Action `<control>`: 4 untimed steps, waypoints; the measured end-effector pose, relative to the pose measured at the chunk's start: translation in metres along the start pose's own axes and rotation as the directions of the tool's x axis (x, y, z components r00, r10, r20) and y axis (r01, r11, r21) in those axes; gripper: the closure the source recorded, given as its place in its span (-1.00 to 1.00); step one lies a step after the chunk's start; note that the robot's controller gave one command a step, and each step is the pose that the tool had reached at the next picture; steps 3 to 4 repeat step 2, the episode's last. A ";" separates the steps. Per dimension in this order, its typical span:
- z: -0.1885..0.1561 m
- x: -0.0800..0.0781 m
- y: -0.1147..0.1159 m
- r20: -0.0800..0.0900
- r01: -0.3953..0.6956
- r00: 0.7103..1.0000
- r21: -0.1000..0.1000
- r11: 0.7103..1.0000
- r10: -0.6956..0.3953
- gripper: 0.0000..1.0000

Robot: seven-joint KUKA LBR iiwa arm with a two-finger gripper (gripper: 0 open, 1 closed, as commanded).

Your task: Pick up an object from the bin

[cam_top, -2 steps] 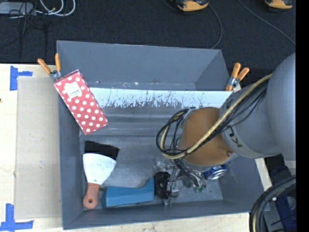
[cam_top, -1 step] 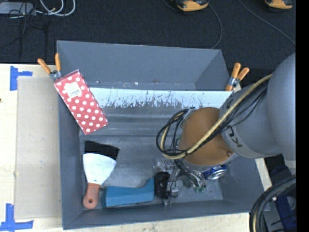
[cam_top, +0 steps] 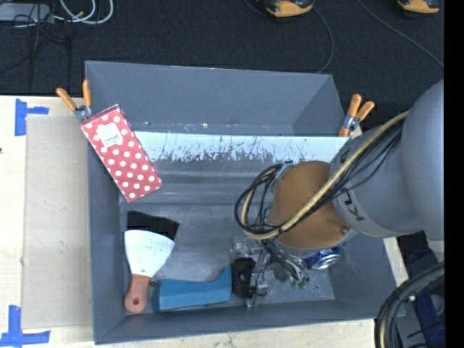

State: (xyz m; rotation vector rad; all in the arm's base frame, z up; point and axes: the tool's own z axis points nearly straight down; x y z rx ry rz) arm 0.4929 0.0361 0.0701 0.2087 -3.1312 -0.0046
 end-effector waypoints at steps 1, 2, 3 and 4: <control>0.000 0.000 0.000 0.000 0.001 1.000 0.000 1.000 -0.001 1.00; 0.000 0.000 0.000 0.000 0.002 1.000 0.000 1.000 -0.002 1.00; 0.000 0.000 0.000 0.000 0.002 1.000 0.000 1.000 -0.002 1.00; 0.000 0.000 0.000 0.000 0.002 1.000 0.000 1.000 -0.002 1.00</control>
Offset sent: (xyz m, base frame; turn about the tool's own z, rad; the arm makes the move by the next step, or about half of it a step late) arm 0.0000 0.0000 0.0000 0.0000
